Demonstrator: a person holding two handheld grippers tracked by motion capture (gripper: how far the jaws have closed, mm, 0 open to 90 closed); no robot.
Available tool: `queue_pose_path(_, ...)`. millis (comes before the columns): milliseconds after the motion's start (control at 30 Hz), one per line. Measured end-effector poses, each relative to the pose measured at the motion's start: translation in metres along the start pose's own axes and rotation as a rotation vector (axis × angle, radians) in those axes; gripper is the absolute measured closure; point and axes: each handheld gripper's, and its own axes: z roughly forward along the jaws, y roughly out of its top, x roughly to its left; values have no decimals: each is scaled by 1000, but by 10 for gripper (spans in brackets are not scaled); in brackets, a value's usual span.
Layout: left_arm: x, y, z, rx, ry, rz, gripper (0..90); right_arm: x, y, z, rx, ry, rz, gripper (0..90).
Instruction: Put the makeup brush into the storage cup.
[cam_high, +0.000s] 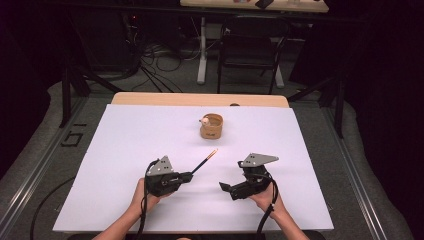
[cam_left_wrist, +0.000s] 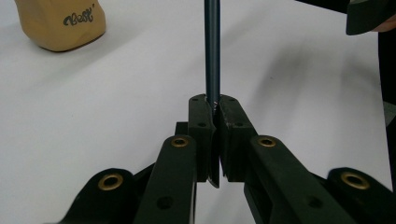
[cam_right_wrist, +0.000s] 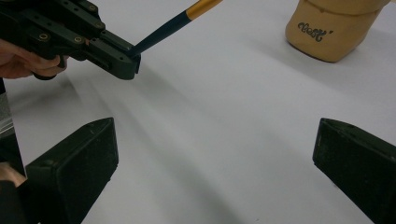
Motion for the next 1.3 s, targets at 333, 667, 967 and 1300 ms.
queue_pose_path(333,-2,2,3,-32,-2,-38,850,2,2,3,-12,11,16,0)
queue_pose_path(667,-4,4,6,-57,8,-58,849,6,6,5,-33,18,26,7)
queue_pose_path(967,-8,4,13,-69,4,-71,849,11,12,7,-80,35,43,117)
queue_pose_path(1300,-10,5,20,-72,-3,-69,849,5,20,13,-129,41,101,282)
